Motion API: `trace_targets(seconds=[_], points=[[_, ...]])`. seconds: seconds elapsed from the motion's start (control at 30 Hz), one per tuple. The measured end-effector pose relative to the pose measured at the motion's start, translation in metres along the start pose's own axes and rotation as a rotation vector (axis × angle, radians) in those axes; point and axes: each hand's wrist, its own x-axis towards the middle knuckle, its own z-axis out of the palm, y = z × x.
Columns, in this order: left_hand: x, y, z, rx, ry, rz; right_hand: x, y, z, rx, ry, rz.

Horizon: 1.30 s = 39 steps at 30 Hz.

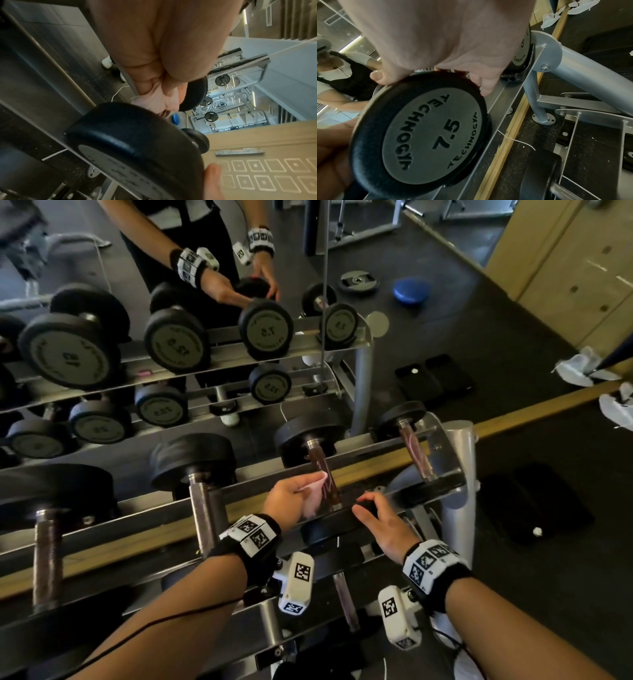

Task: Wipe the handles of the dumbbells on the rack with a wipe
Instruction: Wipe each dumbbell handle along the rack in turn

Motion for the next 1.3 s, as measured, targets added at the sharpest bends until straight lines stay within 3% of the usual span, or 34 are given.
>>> trace_targets(seconds=[0.07, 0.2, 0.3, 0.47, 0.6, 0.7, 0.73, 0.8, 0.87, 0.93, 1.07, 1.23, 1.3], points=[[0.005, 0.005, -0.005, -0.026, 0.124, 0.013, -0.001, -0.001, 0.000, 0.009, 0.002, 0.000], [0.017, 0.011, -0.008, 0.184, 0.297, 0.101, -0.003, -0.002, 0.001, 0.013, 0.019, 0.015], [0.025, 0.009, 0.002, 0.150, 0.261, 0.068, -0.003, -0.001, 0.001, -0.002, 0.032, 0.021], [0.022, -0.008, 0.016, 0.292, 0.151, 0.113, -0.003, 0.000, 0.002, 0.034, 0.032, 0.017], [0.003, -0.022, 0.011, 0.037, -0.029, -0.024, -0.004, 0.001, 0.003, 0.077, 0.029, 0.029], [-0.004, -0.019, 0.002, 0.100, -0.154, -0.045, -0.004, -0.001, 0.003, 0.081, 0.026, 0.031], [-0.004, -0.015, -0.001, 0.147, -0.144, -0.012, -0.004, -0.001, 0.003, 0.080, 0.027, 0.034], [-0.002, -0.007, -0.006, 0.255, 0.008, 0.053, -0.003, -0.002, 0.003, 0.077, 0.034, 0.044], [0.000, 0.003, -0.006, 0.191, 0.167, 0.060, -0.004, -0.002, 0.003, 0.068, 0.041, 0.051], [0.004, 0.008, 0.002, 0.163, 0.215, 0.062, -0.005, -0.002, 0.004, 0.062, 0.042, 0.051], [0.001, 0.004, 0.021, -0.035, 0.114, -0.030, -0.006, -0.004, 0.003, 0.070, 0.042, 0.051], [-0.017, -0.006, 0.014, 0.008, -0.053, -0.077, -0.008, -0.006, 0.004, 0.061, 0.050, 0.036], [-0.020, -0.004, 0.009, 0.128, -0.106, -0.090, -0.008, -0.006, 0.005, 0.085, 0.056, 0.020]])
